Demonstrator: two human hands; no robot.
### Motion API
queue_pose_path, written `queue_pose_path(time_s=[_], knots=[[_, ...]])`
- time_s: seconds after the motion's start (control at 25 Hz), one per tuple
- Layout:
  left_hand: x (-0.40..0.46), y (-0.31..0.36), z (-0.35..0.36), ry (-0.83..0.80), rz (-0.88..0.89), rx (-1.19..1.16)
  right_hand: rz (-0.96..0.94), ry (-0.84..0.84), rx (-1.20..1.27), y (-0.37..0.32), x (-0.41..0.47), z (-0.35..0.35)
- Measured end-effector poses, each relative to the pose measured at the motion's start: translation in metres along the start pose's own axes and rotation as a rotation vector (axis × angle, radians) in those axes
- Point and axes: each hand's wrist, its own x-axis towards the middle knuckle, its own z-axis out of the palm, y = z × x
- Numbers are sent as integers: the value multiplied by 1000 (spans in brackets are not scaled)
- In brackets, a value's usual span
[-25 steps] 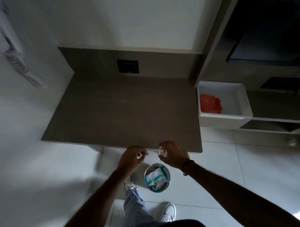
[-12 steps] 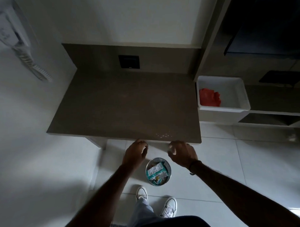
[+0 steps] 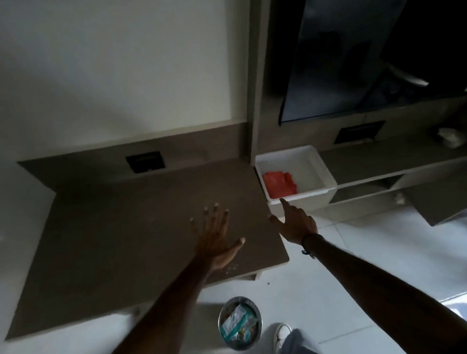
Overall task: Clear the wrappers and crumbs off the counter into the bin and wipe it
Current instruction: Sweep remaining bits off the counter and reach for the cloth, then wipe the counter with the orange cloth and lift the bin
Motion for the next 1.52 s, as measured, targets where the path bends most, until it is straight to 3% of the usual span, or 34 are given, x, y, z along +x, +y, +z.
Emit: queue_pose_path(time_s=[0.16, 0.4, 0.6, 0.76, 0.84, 1.0, 1.12, 1.24, 1.52], knots=[[90, 35, 4, -29, 48, 9, 72, 39, 60, 31, 72, -28], [230, 92, 36, -23, 155, 88, 198, -63, 169, 82, 195, -30], [319, 118, 70, -192, 195, 259, 32, -293, 17, 97, 264, 2], [351, 131, 81, -262, 195, 295, 244, -328, 240, 108, 289, 17], [356, 136, 70, -277, 159, 158, 247, -335, 300, 112, 295, 10], [321, 128, 19, -258, 29, -414, 250, -261, 565, 110, 278, -24], [237, 75, -23, -41, -195, -807, 149, -387, 744, 56, 222, -16], [209, 40, -28, -6, -263, -804, 151, -442, 780, 22, 192, 6], [148, 3, -28, -39, -214, -726, 157, -263, 643, -14, 123, 48]])
